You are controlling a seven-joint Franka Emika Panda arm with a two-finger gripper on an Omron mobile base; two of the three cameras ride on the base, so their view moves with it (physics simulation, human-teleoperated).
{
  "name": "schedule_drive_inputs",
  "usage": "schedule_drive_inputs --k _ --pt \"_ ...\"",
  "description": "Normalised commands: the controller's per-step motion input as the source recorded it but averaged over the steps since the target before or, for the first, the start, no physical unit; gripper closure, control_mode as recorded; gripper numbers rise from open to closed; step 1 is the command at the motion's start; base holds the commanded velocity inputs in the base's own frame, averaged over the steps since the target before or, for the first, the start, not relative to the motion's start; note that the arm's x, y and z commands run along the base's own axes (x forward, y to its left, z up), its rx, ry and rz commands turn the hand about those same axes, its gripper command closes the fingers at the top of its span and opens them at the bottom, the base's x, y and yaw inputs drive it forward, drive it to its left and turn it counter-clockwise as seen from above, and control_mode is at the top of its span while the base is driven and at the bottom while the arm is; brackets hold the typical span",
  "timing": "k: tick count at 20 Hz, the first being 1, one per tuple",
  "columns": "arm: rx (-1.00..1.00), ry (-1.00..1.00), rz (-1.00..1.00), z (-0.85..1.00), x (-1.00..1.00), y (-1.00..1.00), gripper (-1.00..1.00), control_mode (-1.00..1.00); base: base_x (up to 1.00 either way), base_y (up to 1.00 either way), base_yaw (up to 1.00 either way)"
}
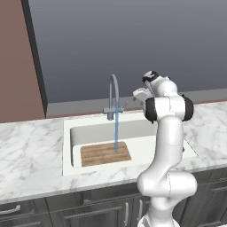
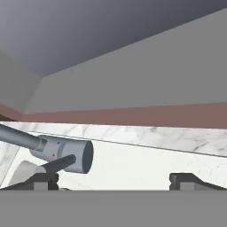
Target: Turn on the sink faucet with hot water and rinse the cutting board for ten seconds, then turn off the faucet. Push the cutting board to reach the water if necessary.
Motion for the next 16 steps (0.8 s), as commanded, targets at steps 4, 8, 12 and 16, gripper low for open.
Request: schedule_drive_inputs --k 4,8,12,16 --pt "-0.11 0.00 -0.10 -0.01 0.00 0.09 -1.00 -1.00 0.00 0.00 0.00" --pt "-0.10 0.00 -0.07 0.00 0.00 0.11 -1.00 -1.00 0.00 0.00 0.00" --pt "-0.08 0.00 -0.01 0.00 0.00 0.03 -1.00 -1.00 0.00 0.00 0.00" --pt "-0.07 -0.02 0.00 -0.01 0.00 0.00 -1.00 -1.00 0.00 0.00 0.00"
